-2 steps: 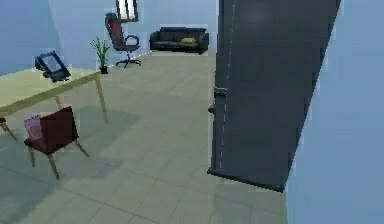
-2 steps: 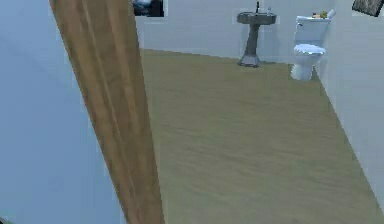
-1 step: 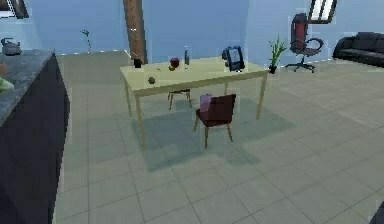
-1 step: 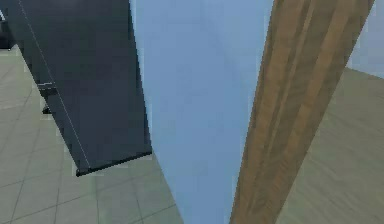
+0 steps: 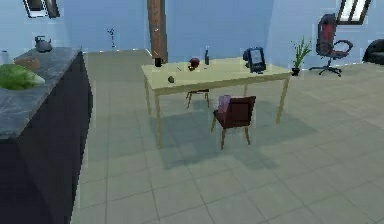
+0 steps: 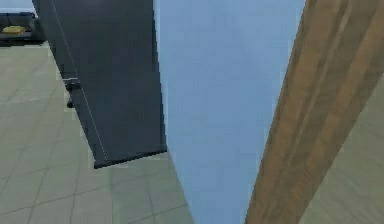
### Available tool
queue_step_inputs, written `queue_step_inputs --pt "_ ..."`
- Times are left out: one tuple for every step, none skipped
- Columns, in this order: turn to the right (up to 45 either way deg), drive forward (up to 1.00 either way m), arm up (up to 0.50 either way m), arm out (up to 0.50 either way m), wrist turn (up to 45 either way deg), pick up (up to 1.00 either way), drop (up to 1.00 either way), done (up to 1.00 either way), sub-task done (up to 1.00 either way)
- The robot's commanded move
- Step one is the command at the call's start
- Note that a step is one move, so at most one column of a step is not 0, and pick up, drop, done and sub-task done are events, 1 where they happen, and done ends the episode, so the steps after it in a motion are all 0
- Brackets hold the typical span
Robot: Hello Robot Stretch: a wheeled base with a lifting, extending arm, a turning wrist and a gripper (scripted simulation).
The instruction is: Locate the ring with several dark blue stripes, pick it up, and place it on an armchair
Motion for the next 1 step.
queue_step_inputs --pt "0.0 0.15 0.00 0.00 0.0 0.00 0.00 0.00 0.00"
